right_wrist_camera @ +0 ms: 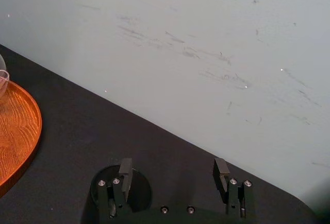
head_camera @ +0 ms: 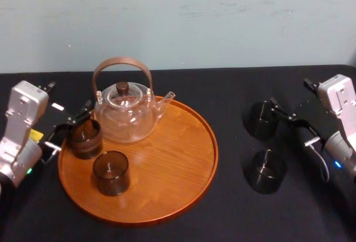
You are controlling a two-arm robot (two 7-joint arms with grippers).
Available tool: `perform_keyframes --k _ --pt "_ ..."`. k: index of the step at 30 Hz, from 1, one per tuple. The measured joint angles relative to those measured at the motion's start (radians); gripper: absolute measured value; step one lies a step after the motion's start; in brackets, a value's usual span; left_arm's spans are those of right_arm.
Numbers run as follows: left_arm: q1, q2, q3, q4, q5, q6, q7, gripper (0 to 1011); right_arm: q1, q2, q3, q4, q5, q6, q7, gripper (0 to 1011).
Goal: Pick up the glass from the table and place it on the tray.
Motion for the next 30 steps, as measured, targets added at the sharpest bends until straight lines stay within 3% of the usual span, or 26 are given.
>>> perform_keyframes --k 10,19,30 --pt "0.000 0.000 0.000 0.000 0.000 0.000 0.000 1001 -0.009 -0.003 0.018 -0.007 0.006 -0.003 0.025 1002" --pt "0.000 0.000 0.000 0.000 0.000 0.000 0.000 1001 -0.047 0.005 0.063 -0.058 0.051 0.016 0.070 1002" --pt "0.000 0.000 0.000 0.000 0.000 0.000 0.000 1001 -0.161 0.062 0.149 -0.187 0.129 0.047 0.126 1003"
